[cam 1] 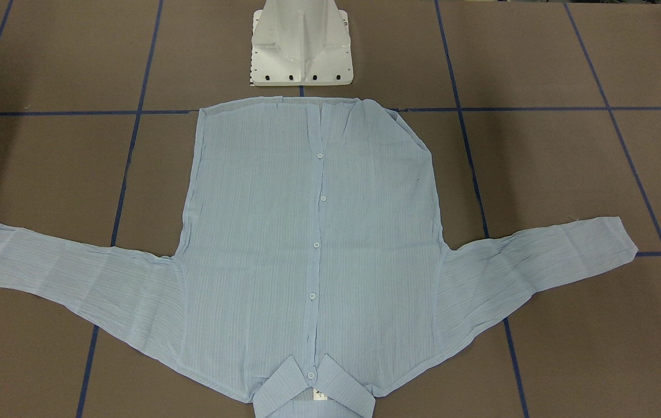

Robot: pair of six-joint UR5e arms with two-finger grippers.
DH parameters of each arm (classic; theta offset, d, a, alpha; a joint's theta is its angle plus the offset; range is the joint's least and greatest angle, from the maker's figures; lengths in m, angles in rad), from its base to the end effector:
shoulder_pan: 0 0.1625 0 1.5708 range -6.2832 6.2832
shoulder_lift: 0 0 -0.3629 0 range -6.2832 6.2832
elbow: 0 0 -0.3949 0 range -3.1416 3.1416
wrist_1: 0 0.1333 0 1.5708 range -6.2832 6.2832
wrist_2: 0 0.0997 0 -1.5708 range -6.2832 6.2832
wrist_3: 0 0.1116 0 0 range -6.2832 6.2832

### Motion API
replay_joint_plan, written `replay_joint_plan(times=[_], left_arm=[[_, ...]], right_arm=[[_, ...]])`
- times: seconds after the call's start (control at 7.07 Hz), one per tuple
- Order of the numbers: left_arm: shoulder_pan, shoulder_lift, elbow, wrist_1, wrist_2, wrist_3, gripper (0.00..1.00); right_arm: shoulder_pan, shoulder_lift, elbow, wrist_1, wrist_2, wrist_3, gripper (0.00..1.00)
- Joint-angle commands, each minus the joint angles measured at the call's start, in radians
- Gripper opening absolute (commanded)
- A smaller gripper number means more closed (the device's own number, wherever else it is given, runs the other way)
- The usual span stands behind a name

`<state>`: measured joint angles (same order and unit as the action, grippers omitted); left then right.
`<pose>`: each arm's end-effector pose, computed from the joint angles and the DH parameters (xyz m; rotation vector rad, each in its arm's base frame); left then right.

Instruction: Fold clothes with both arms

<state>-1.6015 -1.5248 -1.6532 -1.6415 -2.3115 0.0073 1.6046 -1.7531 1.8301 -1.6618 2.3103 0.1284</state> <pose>-0.0729 -0.4839 0.5819 0.1162 0.7379 0.0174 0.0725 -0.4243 0.5728 -0.0484 -0.7389 0.1599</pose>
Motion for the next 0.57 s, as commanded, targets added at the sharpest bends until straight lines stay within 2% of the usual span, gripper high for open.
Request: replay_joint_plan(times=[0.0,0.42], left_arm=[[0.000,0.006,0.001,-0.007,0.001,0.008,1.00],[0.000,-0.003,0.003,-0.036,0.001,0.010,1.00]], right_arm=[[0.001,0.000,-0.002,0.005,0.007,0.003,1.00],[-0.002,0.009,-0.017,0.011,0.014,0.010,1.00]])
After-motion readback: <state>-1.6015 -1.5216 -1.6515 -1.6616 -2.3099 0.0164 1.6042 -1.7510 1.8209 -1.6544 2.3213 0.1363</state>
